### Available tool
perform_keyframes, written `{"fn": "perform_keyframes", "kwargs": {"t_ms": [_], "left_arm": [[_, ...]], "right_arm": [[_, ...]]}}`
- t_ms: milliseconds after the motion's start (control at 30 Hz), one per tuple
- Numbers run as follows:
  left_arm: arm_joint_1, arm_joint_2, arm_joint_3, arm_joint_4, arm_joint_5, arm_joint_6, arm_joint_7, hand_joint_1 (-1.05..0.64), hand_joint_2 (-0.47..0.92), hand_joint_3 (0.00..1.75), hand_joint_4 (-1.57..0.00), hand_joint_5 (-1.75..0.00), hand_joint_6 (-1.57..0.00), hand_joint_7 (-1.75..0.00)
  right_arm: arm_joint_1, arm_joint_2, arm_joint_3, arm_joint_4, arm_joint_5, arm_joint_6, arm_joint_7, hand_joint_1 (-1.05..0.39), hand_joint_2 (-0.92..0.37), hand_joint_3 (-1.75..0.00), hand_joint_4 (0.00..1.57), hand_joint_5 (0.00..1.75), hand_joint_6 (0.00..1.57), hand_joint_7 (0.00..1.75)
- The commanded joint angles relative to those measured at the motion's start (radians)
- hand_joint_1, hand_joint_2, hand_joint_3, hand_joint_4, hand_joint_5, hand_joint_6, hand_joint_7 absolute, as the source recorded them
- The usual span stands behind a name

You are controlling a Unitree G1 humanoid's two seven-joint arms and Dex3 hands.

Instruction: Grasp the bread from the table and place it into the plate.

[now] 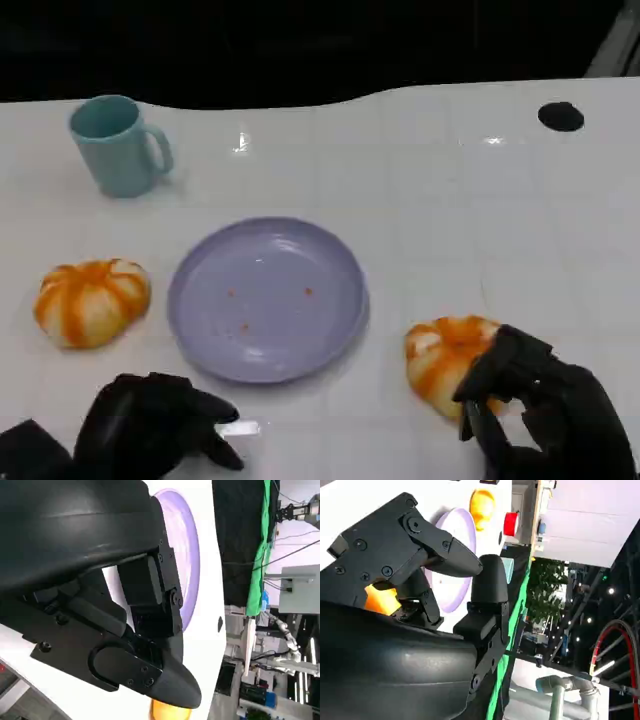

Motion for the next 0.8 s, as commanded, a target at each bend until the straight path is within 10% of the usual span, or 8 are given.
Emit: {"fn": "perform_keyframes", "kwargs": {"t_ms": [33,800], "left_arm": [[-0.003,0.016,0.006,-0.002,0.002,-0.011,0.001,-1.05,0.87,0.0,-1.52,-0.58,-1.57,-0.18],[-0.002,0.013,0.004,-0.007,0.0,0.003,0.003,-1.05,0.86,0.0,-1.52,-0.59,-1.57,-0.18]], "right_arm": [[0.003,-0.015,-0.013,-0.009,0.007,-0.002,-0.002,-0.29,-0.45,-1.2,0.82,1.75,0.73,1.55],[0.003,-0.014,-0.013,-0.007,0.002,-0.007,-0.008,-0.3,-0.47,-1.16,0.81,1.75,0.73,1.54]]}}
